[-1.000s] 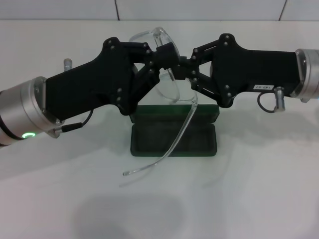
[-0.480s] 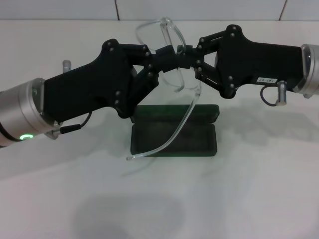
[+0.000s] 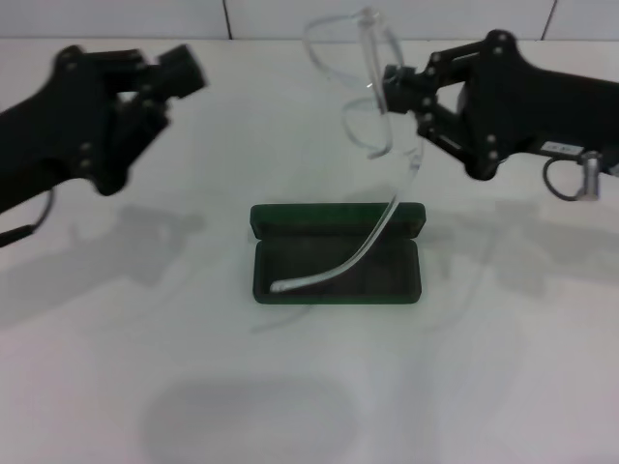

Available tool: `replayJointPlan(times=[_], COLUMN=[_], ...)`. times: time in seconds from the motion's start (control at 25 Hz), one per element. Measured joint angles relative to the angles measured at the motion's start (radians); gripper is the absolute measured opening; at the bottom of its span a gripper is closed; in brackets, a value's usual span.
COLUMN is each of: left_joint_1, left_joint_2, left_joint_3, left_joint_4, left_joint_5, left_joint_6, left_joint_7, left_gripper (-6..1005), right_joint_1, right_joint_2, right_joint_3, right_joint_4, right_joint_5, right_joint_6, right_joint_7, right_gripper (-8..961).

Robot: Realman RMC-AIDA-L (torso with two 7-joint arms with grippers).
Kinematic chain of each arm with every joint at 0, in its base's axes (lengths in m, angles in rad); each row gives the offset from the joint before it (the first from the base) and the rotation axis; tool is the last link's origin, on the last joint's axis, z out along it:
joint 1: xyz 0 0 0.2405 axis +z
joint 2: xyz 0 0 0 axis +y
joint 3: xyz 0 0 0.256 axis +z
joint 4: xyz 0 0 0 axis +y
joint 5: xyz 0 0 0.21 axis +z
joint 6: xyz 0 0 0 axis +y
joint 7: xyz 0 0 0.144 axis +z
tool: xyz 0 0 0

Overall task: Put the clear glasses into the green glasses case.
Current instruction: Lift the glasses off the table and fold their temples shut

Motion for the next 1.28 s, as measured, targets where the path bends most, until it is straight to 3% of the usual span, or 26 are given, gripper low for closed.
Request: replayJointPlan(times=[0.2, 0.32, 0.48, 0.68, 0.8, 1.04, 1.28], left_joint_1=[0.050, 0.063, 0.066, 0.030, -0.017, -0.092, -0.117], left_joint_2=[0.028, 0.026, 0.013, -0.044, -0.069, -0.075, -0.078], left_joint_3=[-0.028, -0.028, -0.021, -0.015, -0.002, 0.169, 0.224], left_joint_4=[-0.006, -0.008, -0.008, -0.001, -0.010, -0.049, -0.049], left_joint_5=[0.014, 0.045, 0.087, 0.164, 0.206, 0.088, 0.020], left_joint_6=[-0.005, -0.005, -0.001, 0.015, 0.017, 0.017, 0.016], left_joint_7=[-0.004, -0.004, -0.004, 0.009, 0.025, 0.072, 0.092], left_gripper=[36, 36, 36, 36, 36, 37, 37], right_joint_1=[-0.047, -0.054, -0.053, -0.043, 0.001, 0.052, 0.095], right_joint_2=[-0.007, -0.008, -0.008, -0.002, -0.002, 0.000, 0.004], right_joint_3=[0.018, 0.070, 0.117, 0.108, 0.104, 0.106, 0.085], right_joint_4=[-0.030, -0.032, -0.027, 0.036, 0.143, 0.268, 0.360], right_joint_5=[0.102, 0.149, 0.215, 0.365, 0.460, 0.507, 0.508], right_joint_6=[-0.066, -0.126, -0.170, -0.203, -0.275, -0.314, -0.320], right_joint_7=[0.005, 0.040, 0.079, 0.091, 0.094, 0.146, 0.208], right_gripper=[68, 68, 68, 68, 68, 68, 68])
